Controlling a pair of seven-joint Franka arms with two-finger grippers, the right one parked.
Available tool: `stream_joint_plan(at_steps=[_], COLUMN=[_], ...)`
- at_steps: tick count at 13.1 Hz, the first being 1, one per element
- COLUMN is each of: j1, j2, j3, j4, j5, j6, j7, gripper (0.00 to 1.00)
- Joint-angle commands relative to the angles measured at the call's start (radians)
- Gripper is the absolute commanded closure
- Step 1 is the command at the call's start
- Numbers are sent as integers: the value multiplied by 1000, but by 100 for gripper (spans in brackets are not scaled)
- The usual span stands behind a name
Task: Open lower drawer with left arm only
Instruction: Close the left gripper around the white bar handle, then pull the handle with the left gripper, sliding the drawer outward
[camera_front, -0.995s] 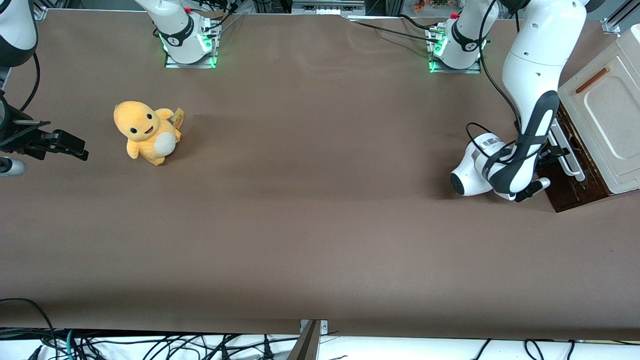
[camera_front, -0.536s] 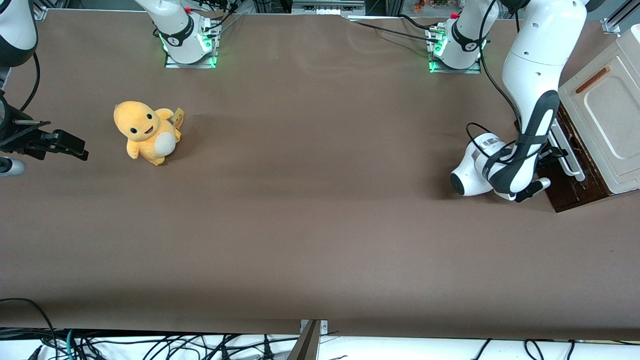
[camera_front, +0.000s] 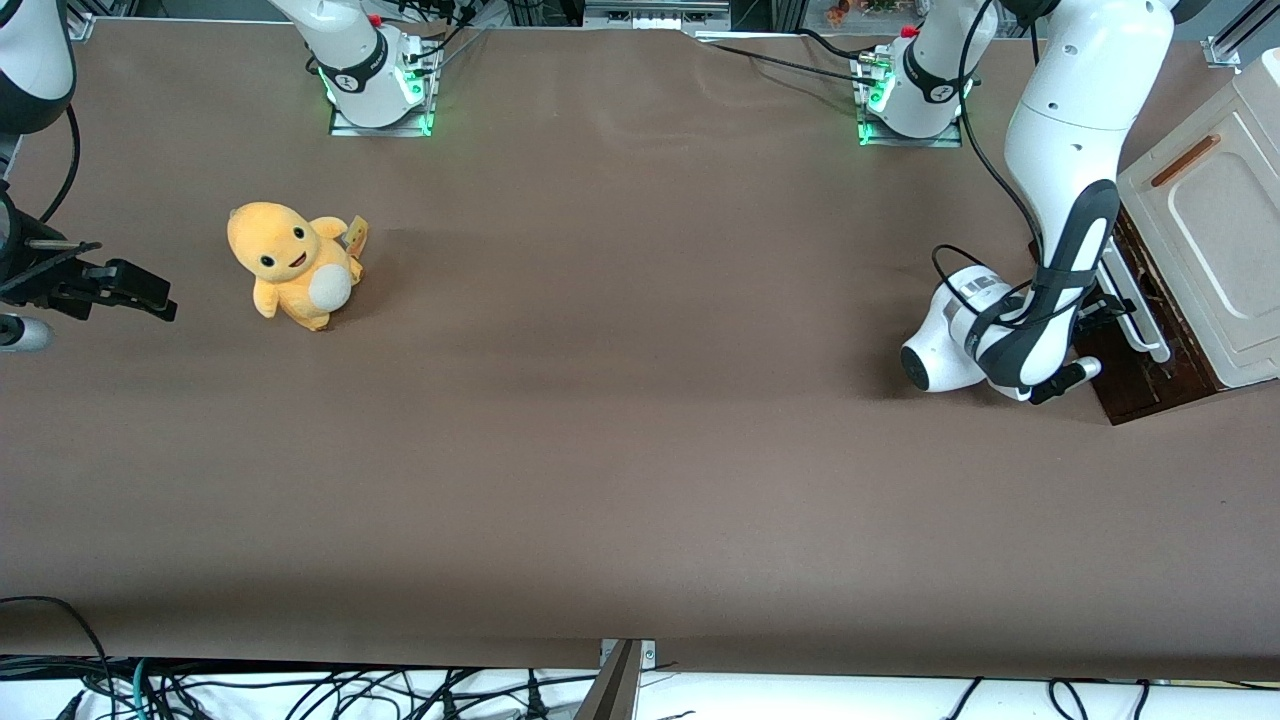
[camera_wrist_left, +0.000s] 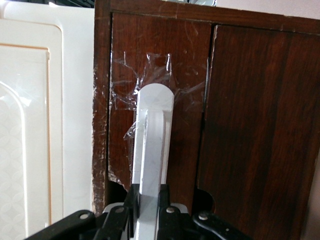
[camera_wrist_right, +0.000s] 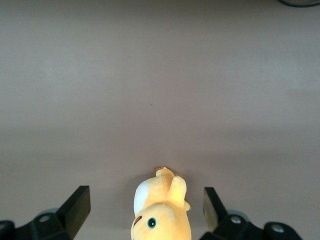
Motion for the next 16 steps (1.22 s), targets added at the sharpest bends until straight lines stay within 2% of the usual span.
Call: stream_joint_plan(at_steps=[1, 6, 16], j1=[6, -8, -17], j2=[-18, -26, -26], j3=[-9, -11, -38], j4=[1, 26, 41], j5=[10, -42, -71], j6=[-1, -6, -35], j7=[5, 20, 19], gripper=[98, 98, 98])
